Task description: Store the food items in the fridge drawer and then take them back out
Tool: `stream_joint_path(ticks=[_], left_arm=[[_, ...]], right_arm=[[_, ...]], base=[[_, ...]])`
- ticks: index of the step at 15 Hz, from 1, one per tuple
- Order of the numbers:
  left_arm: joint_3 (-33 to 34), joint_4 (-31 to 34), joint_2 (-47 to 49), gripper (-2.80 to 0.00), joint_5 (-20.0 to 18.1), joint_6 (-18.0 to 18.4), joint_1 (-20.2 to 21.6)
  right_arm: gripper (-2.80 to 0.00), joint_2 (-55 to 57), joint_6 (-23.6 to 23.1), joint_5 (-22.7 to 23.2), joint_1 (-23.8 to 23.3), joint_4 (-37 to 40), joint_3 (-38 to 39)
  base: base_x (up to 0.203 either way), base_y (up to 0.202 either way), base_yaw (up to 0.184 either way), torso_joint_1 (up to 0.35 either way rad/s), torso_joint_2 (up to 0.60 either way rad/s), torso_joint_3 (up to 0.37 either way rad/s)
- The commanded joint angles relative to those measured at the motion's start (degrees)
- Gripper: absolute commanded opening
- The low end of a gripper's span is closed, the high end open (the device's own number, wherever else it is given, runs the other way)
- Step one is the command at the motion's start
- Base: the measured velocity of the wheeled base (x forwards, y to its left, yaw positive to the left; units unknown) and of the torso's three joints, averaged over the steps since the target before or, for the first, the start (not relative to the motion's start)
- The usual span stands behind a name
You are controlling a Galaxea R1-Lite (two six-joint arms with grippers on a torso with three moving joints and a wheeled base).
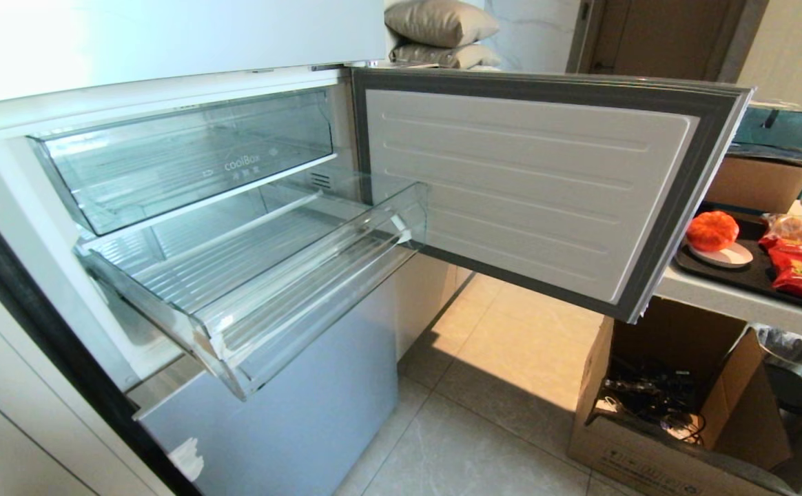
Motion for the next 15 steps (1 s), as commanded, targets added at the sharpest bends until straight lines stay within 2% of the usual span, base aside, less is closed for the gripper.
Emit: stream_joint_path(ticks=[1, 5, 15], left_arm=[[0.0, 0.0, 0.0, -2.80, 0.0, 0.0, 0.0], [0.0, 0.0, 0.0, -2.80, 0.0, 0.0, 0.0], [0.0, 0.0, 0.0, -2.80, 0.0, 0.0, 0.0]], right_arm=[[-2.80, -0.4, 0.3, 0.0, 0.1, 0.3, 0.1], [-2.80, -0.4, 0.4, -0.1, 0.1, 0.3, 0.0], [-2.80, -0.4, 1.2, -0.5, 0.1, 0.3, 0.0]], base=[[0.000, 0.000, 0.000, 0.000, 0.00, 0.000], [-0.002, -0.002, 0.022, 0.000, 0.00, 0.002], [0.001, -0.007, 0.171, 0.001, 0.00, 0.003]])
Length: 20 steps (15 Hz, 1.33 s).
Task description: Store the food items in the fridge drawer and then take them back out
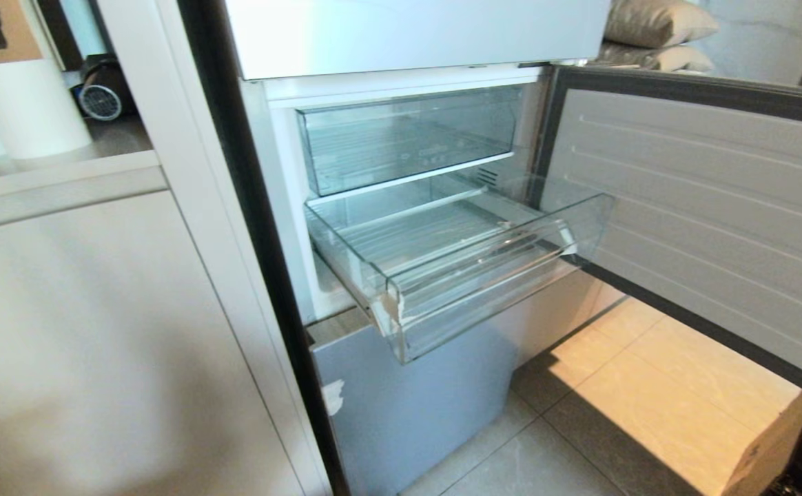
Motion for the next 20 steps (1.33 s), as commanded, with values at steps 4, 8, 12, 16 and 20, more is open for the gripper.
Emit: stream_joint_path(ticks=[4, 8, 12, 16, 20], left_arm=[[0.0, 0.0, 0.0, -2.80, 0.0, 0.0, 0.0], [0.0, 0.0, 0.0, -2.80, 0.0, 0.0, 0.0], [0.0, 0.0, 0.0, -2.80, 0.0, 0.0, 0.0], [0.0, 0.0, 0.0, -2.80, 0.0, 0.0, 0.0], [0.0, 0.0, 0.0, -2.80, 0.0, 0.0, 0.0]], right_arm=[[-2.80, 0.2, 1.2, -0.7, 0.0, -0.1, 0.0], [-2.80, 0.2, 1.4, -0.7, 0.0, -0.2, 0.0], [-2.80, 3.9, 0.2, 0.4, 0.0, -2.8, -0.9], [-2.80, 23.4, 1.3, 2.4, 0.5, -6.7, -11.3], [-2.80, 47.7, 3.0, 6.5, 2.1, -7.3, -32.4]], base=[[0.002, -0.008, 0.175, 0.003, 0.00, 0.001], [0.001, -0.008, 0.173, 0.003, 0.00, 0.002], [0.000, -0.004, 0.085, 0.003, 0.00, 0.004], [0.000, 0.000, 0.000, 0.000, 0.00, 0.000], [0.000, 0.000, 0.000, 0.000, 0.00, 0.000]])
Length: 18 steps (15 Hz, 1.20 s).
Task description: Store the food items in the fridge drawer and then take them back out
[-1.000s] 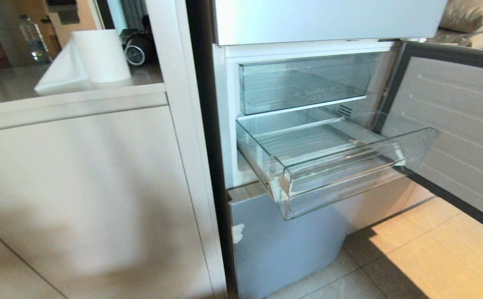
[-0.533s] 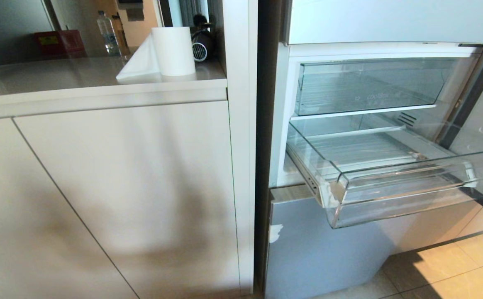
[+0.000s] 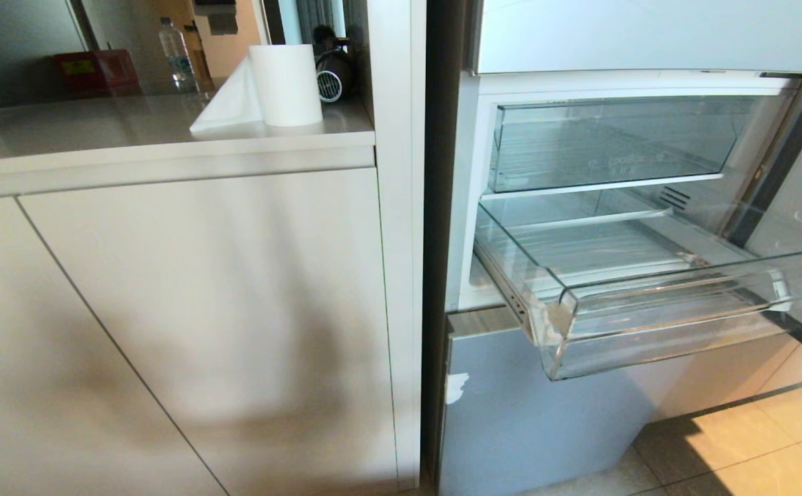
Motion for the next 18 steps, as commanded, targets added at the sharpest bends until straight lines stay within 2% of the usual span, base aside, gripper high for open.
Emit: stream_joint_path(ticks=[1, 3, 7, 11, 17, 18], left_arm=[[0.0, 0.0, 0.0, -2.80, 0.0, 0.0, 0.0], [0.0, 0.0, 0.0, -2.80, 0.0, 0.0, 0.0], [0.0, 0.0, 0.0, -2.80, 0.0, 0.0, 0.0], [0.0, 0.0, 0.0, -2.80, 0.0, 0.0, 0.0], [0.0, 0.0, 0.0, -2.80, 0.0, 0.0, 0.0], [0.0, 0.0, 0.0, -2.80, 0.0, 0.0, 0.0]], right_arm=[[-2.80, 20.1, 0.5, 1.3, 0.9, 0.3, -14.0], [-2.80, 30.6, 0.8, 2.0, 1.3, 1.0, -22.9], [-2.80, 48.3, 1.6, 2.5, 1.6, 1.4, -35.1], [-2.80, 62.7, 6.2, 2.8, 1.6, 1.6, -47.3], [-2.80, 74.1, 8.4, 2.7, 1.6, 1.5, -54.1], [0.00, 75.0, 8.4, 2.7, 1.6, 1.5, -54.8]], base=[[0.000, 0.000, 0.000, 0.000, 0.00, 0.000], [0.000, 0.000, 0.000, 0.000, 0.00, 0.000], [0.000, 0.000, 0.000, 0.000, 0.00, 0.000], [0.000, 0.000, 0.000, 0.000, 0.00, 0.000], [0.000, 0.000, 0.000, 0.000, 0.00, 0.000], [0.000, 0.000, 0.000, 0.000, 0.00, 0.000]])
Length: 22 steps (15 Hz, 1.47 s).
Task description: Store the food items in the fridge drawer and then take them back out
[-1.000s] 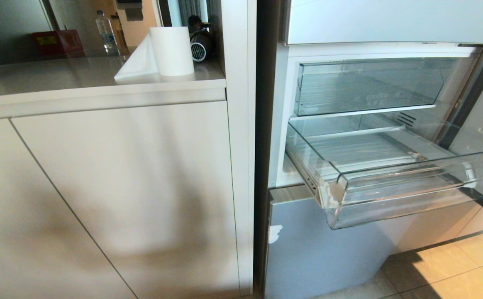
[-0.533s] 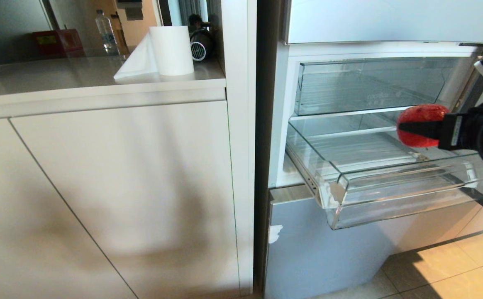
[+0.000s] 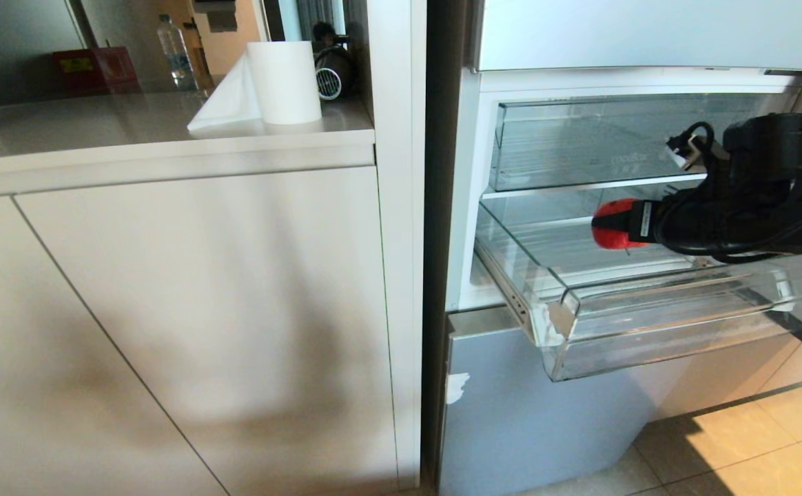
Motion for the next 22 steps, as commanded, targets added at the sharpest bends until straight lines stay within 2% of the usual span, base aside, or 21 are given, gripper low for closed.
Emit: stream_joint_path(ticks=[1, 5, 9, 10, 11, 14, 22], left_arm=[[0.0, 0.0, 0.0, -2.80, 0.0, 0.0, 0.0], [0.0, 0.0, 0.0, -2.80, 0.0, 0.0, 0.0], [0.0, 0.0, 0.0, -2.80, 0.0, 0.0, 0.0], [0.0, 0.0, 0.0, -2.80, 0.0, 0.0, 0.1], [0.0, 0.0, 0.0, -2.80, 0.0, 0.0, 0.0], [0.0, 0.0, 0.0, -2.80, 0.0, 0.0, 0.0], [0.0, 0.0, 0.0, -2.80, 0.0, 0.0, 0.1]], right_arm=[[0.00, 4.1, 0.0, 0.0, 0.0, -0.1, -1.4], [0.00, 3.9, 0.2, -0.1, 0.0, 0.0, -1.0], [0.00, -4.9, 0.1, 0.0, 0.0, 0.1, 1.7], [-2.11, -9.2, 0.1, -0.1, 0.0, 0.0, 3.2], [-2.80, -13.4, 0.1, -0.2, 0.0, 0.0, 4.7], [-2.80, -28.6, -0.1, -2.5, -0.6, -0.2, 13.3], [-2.80, -75.6, -2.2, -4.5, -1.7, -2.6, 62.4]], base=[[0.000, 0.000, 0.000, 0.000, 0.00, 0.000], [0.000, 0.000, 0.000, 0.000, 0.00, 0.000], [0.000, 0.000, 0.000, 0.000, 0.00, 0.000], [0.000, 0.000, 0.000, 0.000, 0.00, 0.000], [0.000, 0.000, 0.000, 0.000, 0.00, 0.000], [0.000, 0.000, 0.000, 0.000, 0.00, 0.000], [0.000, 0.000, 0.000, 0.000, 0.00, 0.000]])
